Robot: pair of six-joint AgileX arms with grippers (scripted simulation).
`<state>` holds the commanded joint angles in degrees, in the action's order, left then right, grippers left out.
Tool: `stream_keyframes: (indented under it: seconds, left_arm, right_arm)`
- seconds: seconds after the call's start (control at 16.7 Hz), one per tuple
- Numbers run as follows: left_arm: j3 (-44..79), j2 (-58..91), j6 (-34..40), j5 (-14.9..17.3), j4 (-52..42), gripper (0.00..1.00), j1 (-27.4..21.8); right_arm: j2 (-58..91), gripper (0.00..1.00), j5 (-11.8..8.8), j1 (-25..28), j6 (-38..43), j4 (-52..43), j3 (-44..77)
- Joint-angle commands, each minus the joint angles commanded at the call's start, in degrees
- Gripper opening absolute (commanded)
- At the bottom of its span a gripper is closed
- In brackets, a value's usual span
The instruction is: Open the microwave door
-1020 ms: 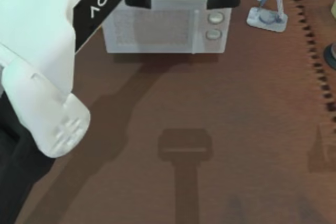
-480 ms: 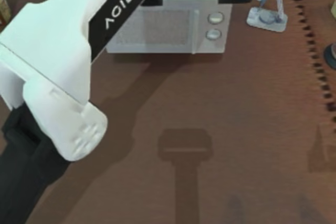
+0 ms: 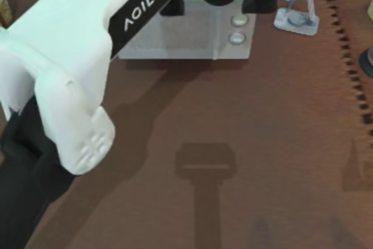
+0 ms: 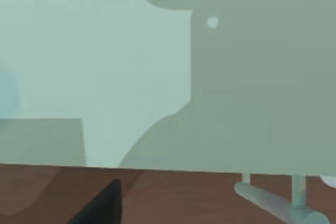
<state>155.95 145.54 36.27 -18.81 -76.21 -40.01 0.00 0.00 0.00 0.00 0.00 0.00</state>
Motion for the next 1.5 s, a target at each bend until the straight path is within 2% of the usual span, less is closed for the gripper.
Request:
stream_keyframes:
  seconds: [0.18, 0.48, 1.26, 1.5]
  left_arm:
    - [-4.5, 0.4, -0.9, 0.4, 5.3, 1.0, 0.9]
    - [-5.2, 0.5, -1.0, 0.4, 6.0, 1.0, 1.0]
    - [-5.2, 0.5, -1.0, 0.4, 6.0, 0.02, 1.0]
    - [-5.2, 0.5, -1.0, 0.4, 6.0, 0.0, 1.0]
  right_arm:
    - [0.0, 1.0, 0.0, 0.0, 0.0, 0.0, 0.0]
    - [0.0, 1.0, 0.0, 0.0, 0.0, 0.0, 0.0]
    - [0.0, 1.0, 0.0, 0.0, 0.0, 0.0, 0.0]
    - [0.0, 1.0, 0.0, 0.0, 0.0, 0.0, 0.0]
